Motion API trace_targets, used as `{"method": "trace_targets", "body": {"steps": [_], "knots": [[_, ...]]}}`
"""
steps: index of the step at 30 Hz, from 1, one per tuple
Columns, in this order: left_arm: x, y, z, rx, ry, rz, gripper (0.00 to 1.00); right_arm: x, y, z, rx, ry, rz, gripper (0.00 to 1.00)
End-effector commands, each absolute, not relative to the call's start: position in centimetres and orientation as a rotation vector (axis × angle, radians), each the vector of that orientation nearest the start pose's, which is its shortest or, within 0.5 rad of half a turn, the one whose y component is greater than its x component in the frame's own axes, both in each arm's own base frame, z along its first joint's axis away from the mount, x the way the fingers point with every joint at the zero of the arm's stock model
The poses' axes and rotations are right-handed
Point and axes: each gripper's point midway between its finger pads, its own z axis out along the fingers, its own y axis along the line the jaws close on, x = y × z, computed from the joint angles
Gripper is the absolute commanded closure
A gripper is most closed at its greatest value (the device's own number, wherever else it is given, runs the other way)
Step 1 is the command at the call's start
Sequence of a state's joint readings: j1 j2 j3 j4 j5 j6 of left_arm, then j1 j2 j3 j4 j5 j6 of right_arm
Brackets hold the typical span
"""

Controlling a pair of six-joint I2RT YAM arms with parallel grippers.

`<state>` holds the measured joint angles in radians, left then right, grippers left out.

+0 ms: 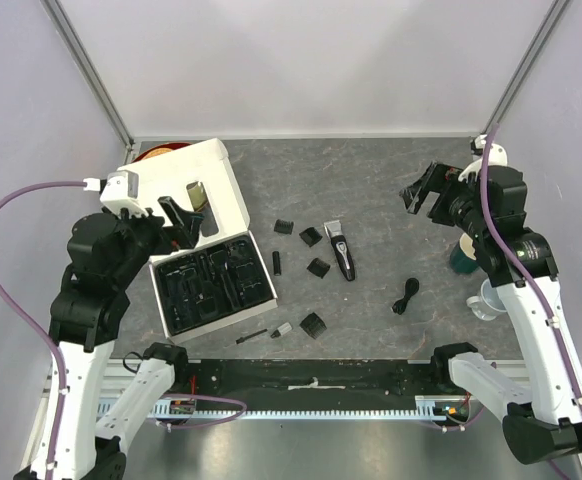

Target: Sort the hair-cutting tools

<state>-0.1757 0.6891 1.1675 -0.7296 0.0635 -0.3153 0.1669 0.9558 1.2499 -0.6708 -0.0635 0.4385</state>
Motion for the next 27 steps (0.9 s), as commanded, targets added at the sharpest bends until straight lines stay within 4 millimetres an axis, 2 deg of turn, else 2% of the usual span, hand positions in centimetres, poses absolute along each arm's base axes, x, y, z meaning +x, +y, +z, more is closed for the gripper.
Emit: {"method": "trace_targets", "body": {"steps": [1,2,5,9,11,14,20,27], "knots": [[22.8,-7.3,34.2,-0.122,1.876,-0.474,0.00,28.3,6.9,30.3,0.308,2.044,0.414,0.02],[22.8,-7.8,33.8,-0.118,1.888,-0.503,0.00,28.1,6.9,29.3,0.313,2.066,0.405,0.02],[22.7,-9.0,33.1,-0.070,1.919,-0.569,0.00,27.5,6.8,28.5,0.280,2.074,0.397,0.02],[23.2,-9.4,32.0,-0.126,1.961,-0.606,0.00,26.9,6.6,27.9,0.244,2.097,0.374,0.02],[23.5,-9.5,31.2,-0.158,1.980,-0.617,0.00,26.6,6.6,27.0,0.230,2.135,0.364,0.02],[23.7,-8.9,30.0,-0.227,1.990,-0.591,0.00,26.2,7.2,25.8,0.157,2.179,0.380,0.02],[23.6,-7.3,28.7,-0.277,1.957,-0.503,0.00,26.4,7.1,25.9,0.101,2.163,0.354,0.02],[23.0,-5.8,28.1,-0.266,1.940,-0.411,0.00,27.9,6.9,23.2,0.137,2.262,0.308,0.05]]}}
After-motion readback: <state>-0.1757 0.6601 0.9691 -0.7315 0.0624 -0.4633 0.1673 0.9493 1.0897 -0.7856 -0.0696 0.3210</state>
